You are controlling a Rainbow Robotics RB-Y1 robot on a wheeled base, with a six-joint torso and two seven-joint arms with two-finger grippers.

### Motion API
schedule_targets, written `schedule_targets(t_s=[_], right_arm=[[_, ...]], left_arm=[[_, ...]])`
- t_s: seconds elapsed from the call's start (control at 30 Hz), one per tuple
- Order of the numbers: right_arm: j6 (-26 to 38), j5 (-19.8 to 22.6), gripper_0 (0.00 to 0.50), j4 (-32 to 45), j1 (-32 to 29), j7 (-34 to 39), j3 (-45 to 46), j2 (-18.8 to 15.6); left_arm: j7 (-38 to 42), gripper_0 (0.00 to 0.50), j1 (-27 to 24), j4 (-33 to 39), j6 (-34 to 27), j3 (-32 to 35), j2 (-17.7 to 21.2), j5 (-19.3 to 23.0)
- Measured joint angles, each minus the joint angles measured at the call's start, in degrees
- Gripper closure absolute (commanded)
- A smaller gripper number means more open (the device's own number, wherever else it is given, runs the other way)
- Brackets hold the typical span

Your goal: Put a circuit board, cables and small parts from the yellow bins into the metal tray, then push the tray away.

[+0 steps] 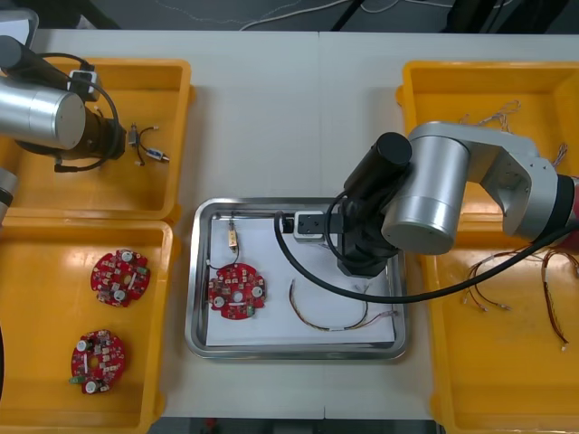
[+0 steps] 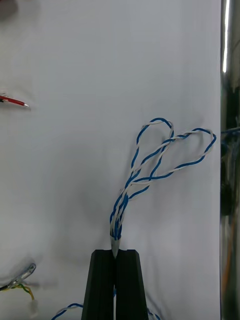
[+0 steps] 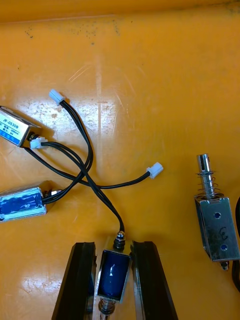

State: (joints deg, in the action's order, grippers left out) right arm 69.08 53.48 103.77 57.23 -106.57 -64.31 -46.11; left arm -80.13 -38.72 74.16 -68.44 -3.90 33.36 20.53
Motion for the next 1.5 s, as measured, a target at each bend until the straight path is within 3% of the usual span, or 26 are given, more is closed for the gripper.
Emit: schedule_targets(t_s=[0.07,0.1,0.13,0.2,0.27,0.3,0.47,0.5,0.53,0.57,0.6,0.63,0.7,0.97,1.2,1.5], right_arm=[[-0.09,-0.04,0.425,-0.29,0.00,0.00,-0.42,0.04],[-0.17,-0.07,0.425,-0.34,0.00,0.00,-0.57,0.06],[-0.26,-0.08,0.250,-0.34,0.00,0.00,-0.64,0.06],[-0.32,-0.06,0.098,-0.34,0.00,0.00,-0.66,0.08],[-0.39,0.06,0.051,-0.34,0.00,0.00,-0.66,0.08],[-0.50,0.11,0.000,-0.34,0.00,0.00,-0.66,0.08],[-3.38,0.92,0.000,-0.85,0.00,0.00,-0.66,0.08],[-3.95,1.49,0.000,-1.27,0.00,0.00,-0.66,0.08],[-4.53,2.31,0.000,-1.82,0.00,-0.01,-0.66,0.08],[-5.16,3.11,0.000,-2.38,0.00,-0.01,-0.66,0.08],[-5.59,3.71,0.000,-2.82,0.00,-0.02,-0.66,0.08],[-5.90,4.10,0.000,-3.14,0.01,-0.02,-0.66,0.08],[-6.22,4.41,0.000,-3.41,0.01,-0.03,-0.66,0.08],[-5.88,5.44,0.000,-3.43,0.03,-0.02,-0.58,0.08],[-4.00,6.30,0.000,-3.37,0.04,-0.02,0.04,0.08],[7.59,8.63,0.000,-0.64,0.06,-0.02,10.12,0.08]], left_arm=[[0.00,0.348,0.00,0.00,0.00,0.00,0.00,0.00],[0.00,0.445,0.01,0.00,0.00,0.00,0.00,0.00],[0.00,0.500,0.02,0.00,0.00,0.00,0.00,0.00],[0.00,0.500,0.02,0.00,0.00,0.00,0.00,0.00],[-0.01,0.500,0.02,0.00,-0.12,0.01,0.00,0.00],[-0.01,0.500,0.02,0.00,-0.34,0.02,0.00,0.00],[-0.03,0.499,0.01,0.53,-2.97,0.94,0.17,3.36],[-0.05,0.385,0.01,0.64,-3.54,1.27,0.21,4.35],[-0.06,0.385,0.01,0.64,-3.93,1.54,0.21,5.17],[-0.07,0.208,0.02,0.64,-4.08,1.72,0.21,5.67],[-0.09,0.208,0.02,0.64,-4.09,1.85,0.21,5.96],[-0.11,0.151,0.02,0.64,-4.11,1.88,0.21,6.08],[-0.16,0.083,0.02,0.64,-4.18,1.88,0.21,6.16],[-0.33,0.052,0.02,0.64,-5.21,2.15,0.36,6.96],[-3.26,0.054,0.01,1.16,-10.44,4.61,0.88,8.92],[-6.87,0.070,-0.35,3.39,-16.93,7.22,2.00,10.49]])
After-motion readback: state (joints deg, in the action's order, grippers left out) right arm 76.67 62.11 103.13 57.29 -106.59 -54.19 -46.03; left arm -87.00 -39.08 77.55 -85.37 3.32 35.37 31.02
